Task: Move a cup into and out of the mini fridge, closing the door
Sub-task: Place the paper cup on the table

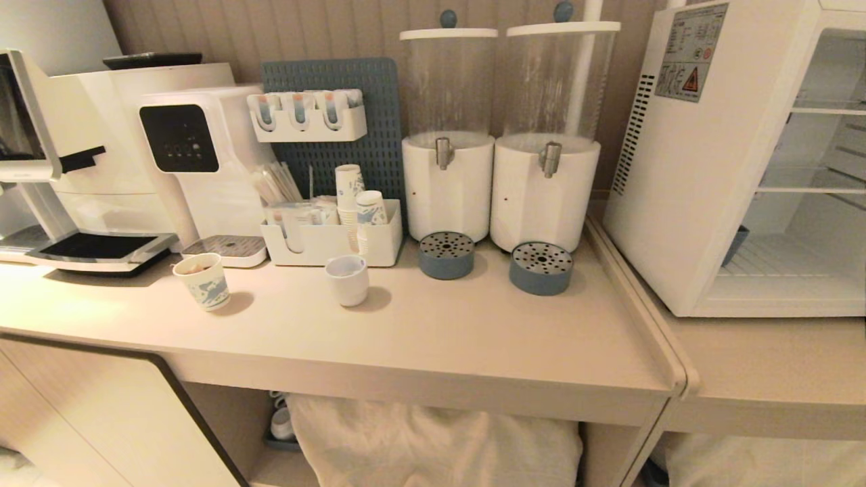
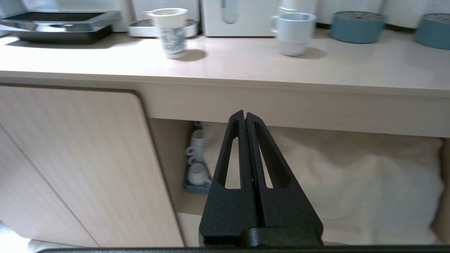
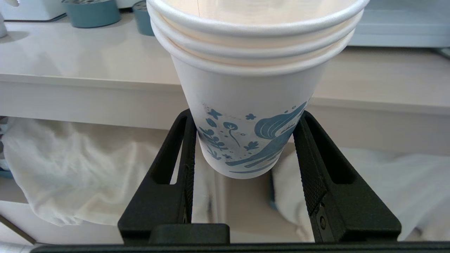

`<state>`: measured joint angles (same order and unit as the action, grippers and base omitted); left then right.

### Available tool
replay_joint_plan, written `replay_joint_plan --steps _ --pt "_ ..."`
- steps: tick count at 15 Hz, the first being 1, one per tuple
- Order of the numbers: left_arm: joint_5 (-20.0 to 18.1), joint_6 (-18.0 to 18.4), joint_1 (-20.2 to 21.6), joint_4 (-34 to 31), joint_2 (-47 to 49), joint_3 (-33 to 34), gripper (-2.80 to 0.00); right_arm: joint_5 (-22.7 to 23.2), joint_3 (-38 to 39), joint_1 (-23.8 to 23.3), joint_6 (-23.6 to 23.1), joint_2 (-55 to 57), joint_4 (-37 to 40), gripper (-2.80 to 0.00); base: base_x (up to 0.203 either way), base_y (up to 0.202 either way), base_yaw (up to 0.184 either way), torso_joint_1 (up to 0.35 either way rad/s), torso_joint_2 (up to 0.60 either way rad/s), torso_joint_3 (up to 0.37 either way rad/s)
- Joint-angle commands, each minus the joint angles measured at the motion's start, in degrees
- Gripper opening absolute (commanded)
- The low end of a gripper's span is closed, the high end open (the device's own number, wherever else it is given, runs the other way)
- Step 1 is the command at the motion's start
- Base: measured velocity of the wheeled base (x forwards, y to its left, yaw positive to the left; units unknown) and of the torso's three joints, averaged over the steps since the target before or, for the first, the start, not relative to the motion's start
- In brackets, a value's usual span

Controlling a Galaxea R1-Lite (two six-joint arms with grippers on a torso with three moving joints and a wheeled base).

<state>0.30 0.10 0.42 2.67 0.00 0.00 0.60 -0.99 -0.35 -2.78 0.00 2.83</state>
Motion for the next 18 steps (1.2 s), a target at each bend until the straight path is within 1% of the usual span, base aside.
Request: replay_joint_plan --steps 1,3,9,13,15,18 --pt "0.05 -0.01 0.02 0.05 0.0 1.05 -2.8 -0.07 -0.07 0.0 -0.03 0.0 0.07 -2.8 -0.034 0.209 -0.011 0.01 0.0 0.001" --pt "0.05 -0.01 0.02 0.05 0.0 1.05 -2.8 -0.07 -0.07 0.0 0.04 0.0 0.07 -2.8 -0.072 0.097 0.001 0.002 0.01 0.005" --pt "0.07 0.17 -0.06 -0.03 0.0 1.05 -2.8 -0.03 0.02 0.0 0.05 0.0 -0.15 -2.8 -0.173 0.181 0.0 0.003 0.0 0.001" --pt "0.21 0.34 -0.07 -0.81 0.09 0.79 -2.8 0.02 0.11 0.0 0.13 0.0 -0.45 -2.8 0.001 0.131 0.0 0.001 0.0 0.004" --pt "0.14 0.34 -0.07 -0.74 0.09 0.79 -2.8 0.02 0.11 0.0 0.05 0.0 -0.37 -2.8 0.069 0.098 0.001 0.002 0.0 0.004" --pt "0.13 0.25 -0.07 -0.29 0.0 0.97 -2.8 0.02 0.11 0.0 0.14 0.0 -0.28 -2.8 0.068 0.16 -0.002 0.003 0.0 0.001"
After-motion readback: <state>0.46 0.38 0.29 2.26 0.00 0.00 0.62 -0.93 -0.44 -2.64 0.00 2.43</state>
